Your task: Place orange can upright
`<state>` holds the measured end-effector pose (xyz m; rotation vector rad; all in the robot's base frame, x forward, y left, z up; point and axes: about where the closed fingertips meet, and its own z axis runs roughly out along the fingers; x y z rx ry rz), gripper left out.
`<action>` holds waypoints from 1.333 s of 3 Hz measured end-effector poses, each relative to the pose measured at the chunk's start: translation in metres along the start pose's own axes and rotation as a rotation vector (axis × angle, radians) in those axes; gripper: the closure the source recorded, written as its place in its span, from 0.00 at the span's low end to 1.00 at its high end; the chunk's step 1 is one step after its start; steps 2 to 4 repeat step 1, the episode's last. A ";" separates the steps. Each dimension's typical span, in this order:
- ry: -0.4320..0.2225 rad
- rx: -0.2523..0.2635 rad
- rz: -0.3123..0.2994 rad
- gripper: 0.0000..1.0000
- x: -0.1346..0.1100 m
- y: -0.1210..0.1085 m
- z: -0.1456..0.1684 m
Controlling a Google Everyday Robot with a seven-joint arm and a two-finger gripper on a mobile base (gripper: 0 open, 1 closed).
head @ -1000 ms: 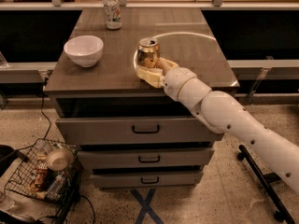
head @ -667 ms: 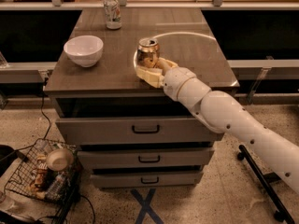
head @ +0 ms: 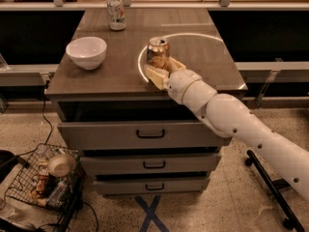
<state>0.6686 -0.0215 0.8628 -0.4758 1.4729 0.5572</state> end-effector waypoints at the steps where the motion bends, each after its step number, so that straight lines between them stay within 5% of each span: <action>1: 0.000 -0.002 0.000 0.00 0.000 0.001 0.001; 4: 0.000 -0.002 0.000 0.00 0.000 0.001 0.001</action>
Offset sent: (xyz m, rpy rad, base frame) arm 0.0000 0.0000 0.0000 0.0000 0.0000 0.0000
